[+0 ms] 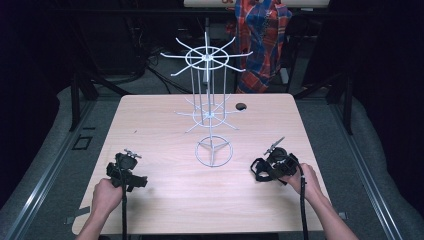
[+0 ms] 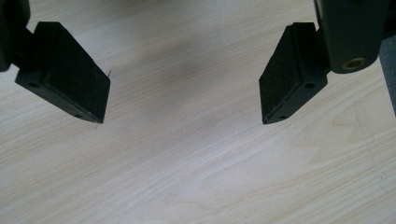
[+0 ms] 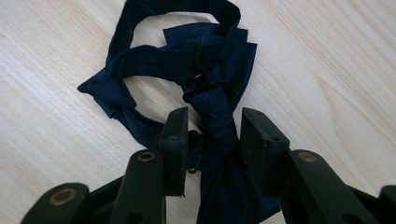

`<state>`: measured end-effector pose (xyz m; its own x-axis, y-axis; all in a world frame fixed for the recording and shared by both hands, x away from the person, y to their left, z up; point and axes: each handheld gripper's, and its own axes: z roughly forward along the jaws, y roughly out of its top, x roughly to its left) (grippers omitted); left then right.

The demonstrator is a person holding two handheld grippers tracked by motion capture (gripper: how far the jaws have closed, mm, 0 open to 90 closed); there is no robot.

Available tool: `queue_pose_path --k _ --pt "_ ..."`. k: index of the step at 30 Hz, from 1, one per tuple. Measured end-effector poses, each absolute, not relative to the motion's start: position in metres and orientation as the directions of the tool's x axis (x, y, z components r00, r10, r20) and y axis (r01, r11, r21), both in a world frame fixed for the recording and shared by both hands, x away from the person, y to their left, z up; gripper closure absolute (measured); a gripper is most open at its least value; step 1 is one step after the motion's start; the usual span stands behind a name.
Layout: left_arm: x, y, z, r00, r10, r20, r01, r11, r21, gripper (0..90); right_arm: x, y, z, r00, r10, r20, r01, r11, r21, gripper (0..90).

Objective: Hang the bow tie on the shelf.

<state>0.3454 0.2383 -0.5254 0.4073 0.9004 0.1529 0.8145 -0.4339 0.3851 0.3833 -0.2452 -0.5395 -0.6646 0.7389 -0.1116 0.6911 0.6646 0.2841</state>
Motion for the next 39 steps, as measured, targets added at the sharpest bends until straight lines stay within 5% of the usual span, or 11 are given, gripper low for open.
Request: queue_pose_path --k 12,17,23,25,26,39 --pt "0.346 0.235 -0.526 0.414 0.897 0.157 0.814 -0.442 0.377 16.7 0.385 -0.245 -0.541 -0.658 0.745 -0.11 0.699 0.659 0.278 64.5" --pt "0.347 0.234 -0.527 0.413 0.897 0.157 0.814 -0.44 0.379 16.8 0.384 -0.24 -0.541 -0.664 0.74 -0.105 0.693 0.663 0.283 74.6" --pt "0.347 0.235 -0.526 0.413 0.897 0.155 0.813 -0.44 0.381 16.8 0.382 -0.241 -0.539 -0.679 0.726 -0.111 0.677 0.678 0.286 76.1" --pt "0.347 0.235 -0.526 0.413 0.897 0.156 0.813 -0.441 0.382 16.8 0.378 -0.24 -0.541 -0.645 0.759 -0.091 0.685 0.627 0.371 76.1" --pt "0.347 0.235 -0.526 0.413 0.897 0.155 0.813 -0.44 0.382 16.8 0.38 -0.242 -0.533 -0.676 0.726 -0.126 0.665 0.675 0.319 76.1" --pt "0.348 0.235 -0.526 0.416 0.896 0.154 0.811 -0.443 0.383 16.8 0.368 -0.239 -0.504 -0.666 0.727 -0.165 0.61 0.659 0.441 76.0"
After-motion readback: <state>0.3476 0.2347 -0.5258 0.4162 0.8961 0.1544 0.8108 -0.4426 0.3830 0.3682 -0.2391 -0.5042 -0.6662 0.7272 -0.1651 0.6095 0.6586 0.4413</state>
